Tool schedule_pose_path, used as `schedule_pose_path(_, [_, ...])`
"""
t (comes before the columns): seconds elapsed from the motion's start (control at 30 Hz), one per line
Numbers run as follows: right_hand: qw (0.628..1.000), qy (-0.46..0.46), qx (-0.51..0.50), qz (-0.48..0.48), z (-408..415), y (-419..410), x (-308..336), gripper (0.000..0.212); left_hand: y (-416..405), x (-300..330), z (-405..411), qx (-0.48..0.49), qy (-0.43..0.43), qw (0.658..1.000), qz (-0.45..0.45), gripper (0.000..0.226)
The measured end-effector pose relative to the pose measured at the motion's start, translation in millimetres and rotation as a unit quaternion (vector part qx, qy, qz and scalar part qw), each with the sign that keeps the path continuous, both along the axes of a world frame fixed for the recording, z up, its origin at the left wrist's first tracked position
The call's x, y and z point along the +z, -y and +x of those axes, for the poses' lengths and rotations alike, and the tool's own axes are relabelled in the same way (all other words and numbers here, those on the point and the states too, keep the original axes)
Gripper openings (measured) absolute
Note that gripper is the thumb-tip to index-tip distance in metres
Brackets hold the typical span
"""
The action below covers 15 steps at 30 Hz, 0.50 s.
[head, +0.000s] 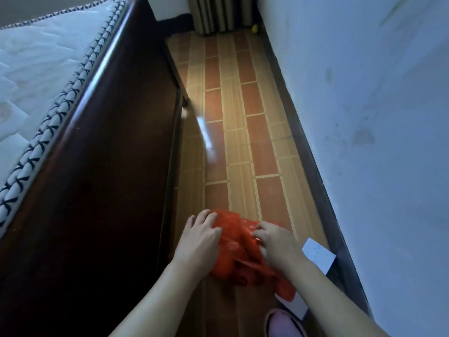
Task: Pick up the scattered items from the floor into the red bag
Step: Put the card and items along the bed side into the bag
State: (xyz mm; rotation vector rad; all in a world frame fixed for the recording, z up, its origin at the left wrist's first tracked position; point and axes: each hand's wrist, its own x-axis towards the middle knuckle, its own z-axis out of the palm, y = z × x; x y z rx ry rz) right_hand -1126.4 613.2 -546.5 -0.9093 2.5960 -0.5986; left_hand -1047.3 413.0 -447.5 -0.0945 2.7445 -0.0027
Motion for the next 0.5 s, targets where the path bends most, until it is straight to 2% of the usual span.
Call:
schedule_pose_path(0.07, [0.998, 0.034, -0.035, -0.027, -3, 2, 4, 0.027, -1, -9, 5, 0.021, 0.005, 1.0, -0.01, 0.046])
schedule_pose_path(0.13, [0.997, 0.035, -0.043, -0.048, -11, 6, 10, 0.021, -4, -12, 8, 0.034, -0.027, 0.999, -0.007, 0.056])
schedule_pose_path(0.23, [0.998, -0.008, -0.015, -0.066, -26, 17, 25, 0.019, -6, -13, 9, -0.037, -0.088, 0.995, -0.006, 0.061])
schedule_pose_path(0.3, [0.994, -0.037, -0.009, -0.1, -34, 26, 38, 0.018, -11, -9, 9, -0.083, -0.087, 0.993, 0.012, 0.064])
schedule_pose_path(0.37, [0.989, -0.058, 0.008, -0.137, -42, 34, 53, 0.017, -17, -6, 9, -0.103, -0.047, 0.993, 0.017, 0.065])
schedule_pose_path(0.5, [0.975, -0.11, 0.041, -0.186, -56, 43, 74, 0.021, -16, -5, 11, -0.084, 0.058, 0.994, -0.047, 0.059])
